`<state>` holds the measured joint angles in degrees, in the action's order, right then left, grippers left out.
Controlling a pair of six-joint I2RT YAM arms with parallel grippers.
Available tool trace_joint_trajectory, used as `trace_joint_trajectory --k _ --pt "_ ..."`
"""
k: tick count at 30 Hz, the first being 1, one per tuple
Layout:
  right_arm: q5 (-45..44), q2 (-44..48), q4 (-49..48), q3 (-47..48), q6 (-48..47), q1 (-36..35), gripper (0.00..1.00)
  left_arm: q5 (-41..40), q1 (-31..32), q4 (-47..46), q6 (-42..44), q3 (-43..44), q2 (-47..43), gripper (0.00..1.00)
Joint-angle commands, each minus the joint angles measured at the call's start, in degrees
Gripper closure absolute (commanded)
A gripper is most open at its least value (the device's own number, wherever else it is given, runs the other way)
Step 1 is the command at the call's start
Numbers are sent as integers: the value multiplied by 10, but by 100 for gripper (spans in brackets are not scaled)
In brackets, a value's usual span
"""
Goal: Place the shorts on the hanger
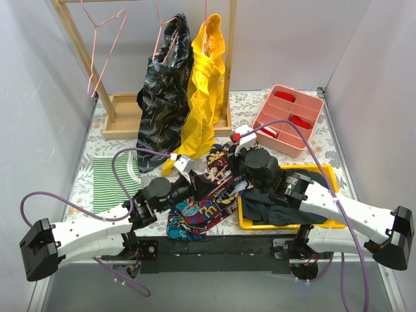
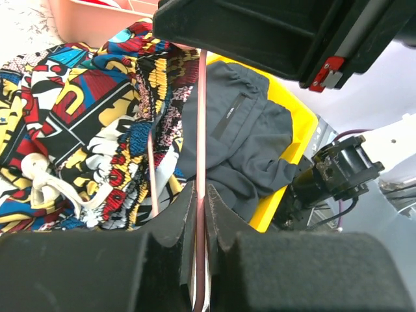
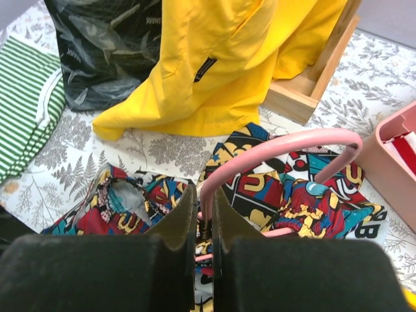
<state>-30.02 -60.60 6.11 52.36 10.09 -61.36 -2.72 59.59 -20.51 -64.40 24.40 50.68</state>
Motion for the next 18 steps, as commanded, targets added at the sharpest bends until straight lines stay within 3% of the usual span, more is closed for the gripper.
trace_joint_trajectory --k 1,3,6,8,9,14,18 --pt "-52 29 -49 -31 -36 2 99 -11 2 22 -24 41 8 77" --pt "-60 42 -71 -46 -38 -1 99 -25 2 50 -38 49 14 76" --pt "-83 55 -88 -74 -38 -3 99 -60 2 105 -74 67 5 59" --pt "-94 59 -94 -87 -34 -9 99 -86 2 152 -103 68 -16 55" --pt "-102 63 -101 -89 -33 -10 99 -127 3 175 -147 68 -23 54" --pt "-130 56 -106 -84 -16 -18 99 -238 2 332 -215 64 -46 59" --pt "-165 38 -95 -66 2 -26 99 -314 0 437 -247 98 -5 57"
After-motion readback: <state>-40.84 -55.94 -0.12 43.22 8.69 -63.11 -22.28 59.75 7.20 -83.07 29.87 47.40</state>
